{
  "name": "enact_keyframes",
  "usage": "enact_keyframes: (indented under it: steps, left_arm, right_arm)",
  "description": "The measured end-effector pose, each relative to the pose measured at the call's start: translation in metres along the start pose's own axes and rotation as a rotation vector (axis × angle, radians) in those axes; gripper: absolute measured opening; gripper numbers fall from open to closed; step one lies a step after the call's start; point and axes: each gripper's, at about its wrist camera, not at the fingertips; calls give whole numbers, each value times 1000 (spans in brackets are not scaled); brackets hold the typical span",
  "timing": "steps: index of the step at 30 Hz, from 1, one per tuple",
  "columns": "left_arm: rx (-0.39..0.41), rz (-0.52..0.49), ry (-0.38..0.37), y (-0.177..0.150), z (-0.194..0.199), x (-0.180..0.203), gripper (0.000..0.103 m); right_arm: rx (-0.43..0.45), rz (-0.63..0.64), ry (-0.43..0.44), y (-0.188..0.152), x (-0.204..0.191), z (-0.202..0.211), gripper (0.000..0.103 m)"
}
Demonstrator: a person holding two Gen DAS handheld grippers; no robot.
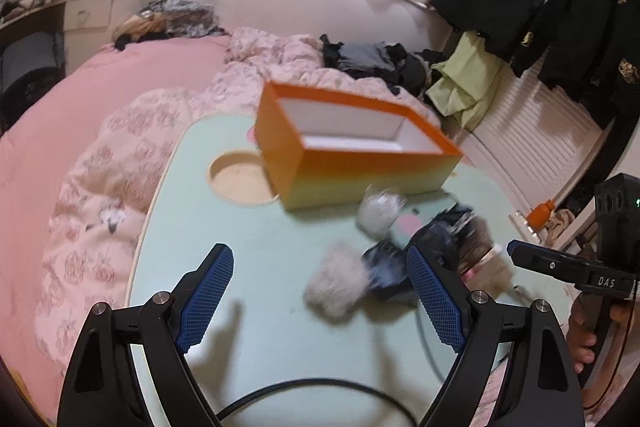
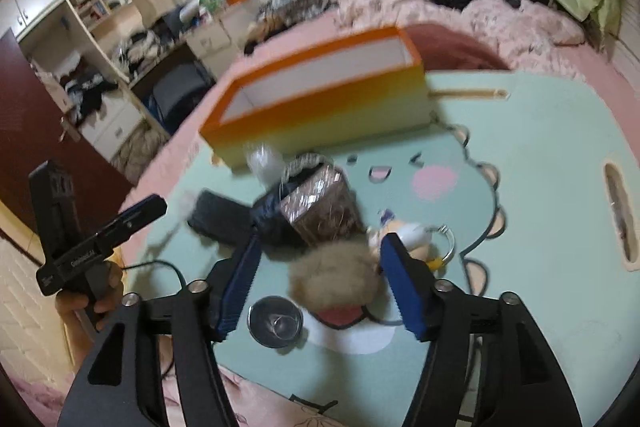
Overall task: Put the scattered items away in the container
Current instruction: 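Lift the grey pompom out and release it on the table, then reach into the box and grasp the bead bracelet with the left gripper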
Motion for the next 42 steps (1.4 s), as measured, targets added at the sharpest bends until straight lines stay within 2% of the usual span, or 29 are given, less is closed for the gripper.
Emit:
enact_keyframes:
  steps: [3,7,11,12,14,16,18,22,24,26,27,30,33,35,38,42]
  left_arm:
    - [-25,-60,43,23,-2,16,88]
    - [-95,-141,124,66,-13,37,88]
    - [-176,-148,88,100,-39,45,87]
    - [-210,-133,105,105,-50,45,85]
    - [-298,-101,136,113,-76,43,63]
    - [-387,-57,108,118,-103,39,56]
    - [-466,-15,120,119,-128,33,50]
    - [-522,-41,275,118,-155,28,47]
    - [-553,-30,285,118,-163,24,45]
    - [-601,-3,270,116,-172,19,28]
    - [-622,5,265,115,-176,18,26]
    - [-629,-23,314,115,-182,19,24]
    - [-617,-36,324,116,-183,22,21]
    - [-626,-40,294,114,-186,22,10]
    - [-621,-43,271,113,-188,20,10]
    - [-578,-41,247,124,-182,19,10]
  right_arm:
    - [43,-21,-4,4,3,10,65]
    - [67,-37,-11,6,9,17,65]
    - [104,-74,-47,5,17,23,65]
    - [114,-81,-62,5,17,23,65]
    - [133,-80,-104,5,16,25,65]
    - [124,-55,-109,5,13,24,65]
    - [108,-62,-66,4,14,22,65]
    - [83,-79,-23,3,18,19,65]
    - [76,-75,-17,2,17,18,65]
    - [75,-73,-11,1,17,18,65]
    - [74,-72,-8,1,17,18,65]
    - [70,-74,-3,0,16,17,65]
    - [69,-77,-1,-1,16,18,65]
    - [70,-80,1,-1,16,18,65]
    - [69,-86,5,-1,18,18,65]
    - [72,-91,3,0,19,20,65]
Point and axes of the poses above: each gripper's, at about its wrist camera, not at the fingertips, and z roughly against the way its jaws point, x to its right, y to its top, and after that the axes turned 7 degrees about -y, right-handed
